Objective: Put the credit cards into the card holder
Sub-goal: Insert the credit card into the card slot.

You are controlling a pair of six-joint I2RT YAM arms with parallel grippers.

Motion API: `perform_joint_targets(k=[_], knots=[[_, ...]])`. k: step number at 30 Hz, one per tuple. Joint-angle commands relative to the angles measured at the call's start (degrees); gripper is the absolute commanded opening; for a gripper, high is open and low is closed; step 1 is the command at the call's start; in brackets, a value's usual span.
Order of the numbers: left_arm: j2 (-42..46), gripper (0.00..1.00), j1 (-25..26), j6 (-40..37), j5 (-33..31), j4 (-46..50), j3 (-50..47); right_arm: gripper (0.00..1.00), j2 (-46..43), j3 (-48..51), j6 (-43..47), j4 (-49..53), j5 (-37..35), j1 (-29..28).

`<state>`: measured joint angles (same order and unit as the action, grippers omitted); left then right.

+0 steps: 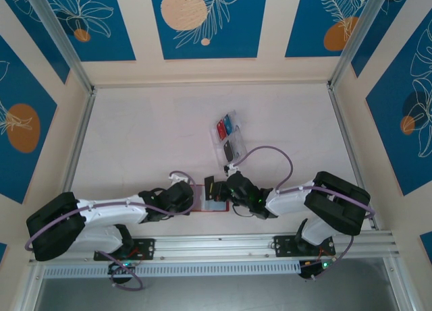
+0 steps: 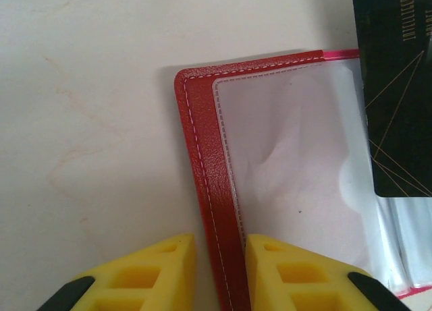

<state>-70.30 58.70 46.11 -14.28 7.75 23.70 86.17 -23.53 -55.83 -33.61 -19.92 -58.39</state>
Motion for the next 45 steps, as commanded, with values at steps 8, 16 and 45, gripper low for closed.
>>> perform_joint_targets(k=[8,16,45], knots=[[-1.64,0.25,1.23,1.17,1.54,3.42,-0.79,0.00,1.45,0.51,-2.50,-3.91,1.81,0.13],[-1.59,0.25,1.42,1.38,1.33,3.41,-0.92,0.00,2.55,0.68,-3.74,-4.94,3.23,0.69],[-1.33,0.25,1.68,2.09,0.75,3.60,-1.73,0.00,6.25,4.32,-10.43,-15.68,10.43,3.64]])
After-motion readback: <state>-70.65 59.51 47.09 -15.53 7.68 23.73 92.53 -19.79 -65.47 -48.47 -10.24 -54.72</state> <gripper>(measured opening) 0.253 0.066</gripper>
